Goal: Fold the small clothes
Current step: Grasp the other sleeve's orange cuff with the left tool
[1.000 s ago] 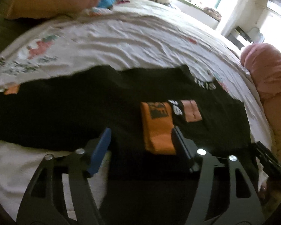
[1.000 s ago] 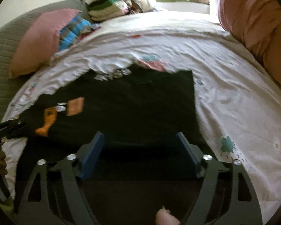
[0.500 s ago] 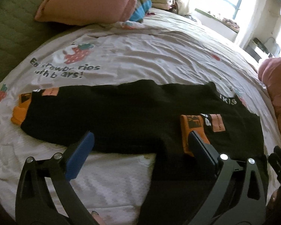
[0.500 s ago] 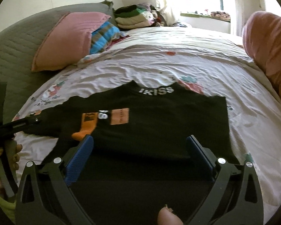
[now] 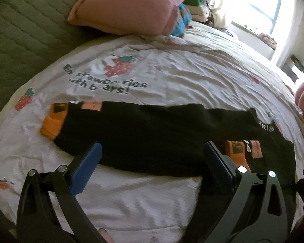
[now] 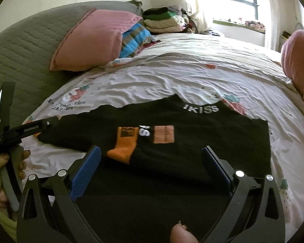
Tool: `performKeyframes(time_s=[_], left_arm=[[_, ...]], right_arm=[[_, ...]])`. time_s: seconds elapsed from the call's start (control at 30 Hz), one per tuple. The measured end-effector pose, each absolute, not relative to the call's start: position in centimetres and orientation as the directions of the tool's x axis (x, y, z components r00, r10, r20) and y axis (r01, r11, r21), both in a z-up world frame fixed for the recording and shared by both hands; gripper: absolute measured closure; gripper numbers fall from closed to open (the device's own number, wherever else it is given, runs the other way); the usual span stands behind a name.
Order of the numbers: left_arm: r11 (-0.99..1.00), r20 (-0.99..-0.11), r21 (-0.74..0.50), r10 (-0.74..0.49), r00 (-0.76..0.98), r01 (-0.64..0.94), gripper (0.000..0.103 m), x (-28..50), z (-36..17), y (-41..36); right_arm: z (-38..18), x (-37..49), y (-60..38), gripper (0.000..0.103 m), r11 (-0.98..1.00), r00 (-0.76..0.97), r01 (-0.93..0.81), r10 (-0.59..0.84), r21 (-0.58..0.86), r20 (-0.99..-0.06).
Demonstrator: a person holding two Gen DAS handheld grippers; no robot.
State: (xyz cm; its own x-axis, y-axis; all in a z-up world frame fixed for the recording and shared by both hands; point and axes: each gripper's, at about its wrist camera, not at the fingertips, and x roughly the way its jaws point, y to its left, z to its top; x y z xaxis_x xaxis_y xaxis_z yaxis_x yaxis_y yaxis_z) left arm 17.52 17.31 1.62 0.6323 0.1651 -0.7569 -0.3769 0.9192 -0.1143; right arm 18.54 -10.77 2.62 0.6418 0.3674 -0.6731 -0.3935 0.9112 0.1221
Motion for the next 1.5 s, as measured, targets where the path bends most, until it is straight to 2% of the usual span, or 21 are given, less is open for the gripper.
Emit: performKeyframes(time_s=[0.53,1.0,1.33,1.43,1.5], left_arm=[[0.852,-0.757,-0.119,0.254,0.602,-0.51,0.009,16.4,1.9,22.5],[0.753,-0.802,-0.206,0.236,0.549,-0.625,0.009,15.5,-0.2,28.3],[0.665,-0.832,-0.261,0.214,0.513,-0.7,0.009,15.8,-3.0,32.0],[0.609,-0.831,-0.348,0.152,0.536,-0.712,0.01,15.8,-4.5,33.3],[0.587,-0.832,-0.35,0.164,0.531,-0.73,0.011,16.0,-5.2,33.8]], right_arm=[[3.9,18.3,-3.2,0.005,0.839,0.61,-0.534,0.466,0.103,-0.641],[2.9,19.3,2.9,0.005,0.766,0.53,-0.634,0.53,0.105,-0.662],[0.5,19.8,5.3,0.005,0.743,0.486,-0.664,0.514,0.084,-0.707],[0.1,20.0,5.0,0.005,0.744,0.478,-0.66,0.519,0.1,-0.709],[-0.1,20.1,4.9,0.005,0.746,0.477,-0.659,0.518,0.101,-0.711]])
